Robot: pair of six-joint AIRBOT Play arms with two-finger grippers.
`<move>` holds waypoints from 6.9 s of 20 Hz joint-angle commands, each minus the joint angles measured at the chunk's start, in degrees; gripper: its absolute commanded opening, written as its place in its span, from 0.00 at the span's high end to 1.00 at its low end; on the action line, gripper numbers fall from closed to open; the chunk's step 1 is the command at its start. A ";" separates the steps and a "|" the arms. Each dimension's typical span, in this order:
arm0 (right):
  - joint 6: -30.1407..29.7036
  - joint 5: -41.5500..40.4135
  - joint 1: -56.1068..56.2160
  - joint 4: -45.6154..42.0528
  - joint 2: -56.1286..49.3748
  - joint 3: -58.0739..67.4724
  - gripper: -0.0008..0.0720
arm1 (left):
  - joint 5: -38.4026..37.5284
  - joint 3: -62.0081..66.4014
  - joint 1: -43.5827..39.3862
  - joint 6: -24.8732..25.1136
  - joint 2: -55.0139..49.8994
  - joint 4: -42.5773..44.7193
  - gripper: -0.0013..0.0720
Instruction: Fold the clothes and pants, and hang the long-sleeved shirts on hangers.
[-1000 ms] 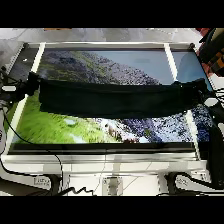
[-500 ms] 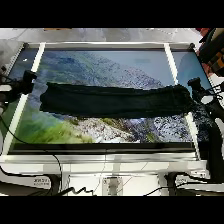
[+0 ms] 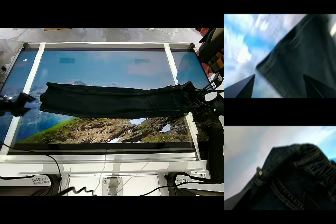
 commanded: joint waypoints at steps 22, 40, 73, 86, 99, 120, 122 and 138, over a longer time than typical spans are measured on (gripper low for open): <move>-19.93 17.84 6.51 3.28 -0.02 7.98 0.90 | 24.00 10.36 -19.93 12.31 -0.37 1.33 0.95; 0.13 2.99 69.57 9.05 -24.37 36.89 0.93 | 6.80 13.03 -33.05 15.45 24.35 1.29 0.95; -9.53 43.67 19.52 -3.06 -15.91 46.16 0.93 | -13.51 3.54 -26.67 10.21 4.70 4.35 0.12; -9.92 41.81 27.32 -3.48 -17.53 44.50 0.93 | 12.17 -17.51 -32.65 17.20 0.17 -11.41 0.36; -2.34 24.46 50.97 2.89 -28.52 38.91 0.93 | -24.22 14.01 -31.19 14.60 16.72 4.55 0.95; -1.84 44.13 30.27 -12.57 -14.49 39.10 0.93 | 17.68 14.93 -64.78 9.44 -3.54 -12.98 0.95; -3.37 45.75 24.50 -12.41 -14.03 39.08 0.93 | 29.24 14.93 -69.11 9.46 -7.69 -12.92 0.71; -38.75 49.90 22.29 17.40 -26.49 38.49 0.11 | 25.88 14.93 -62.31 9.51 -6.14 -10.71 0.02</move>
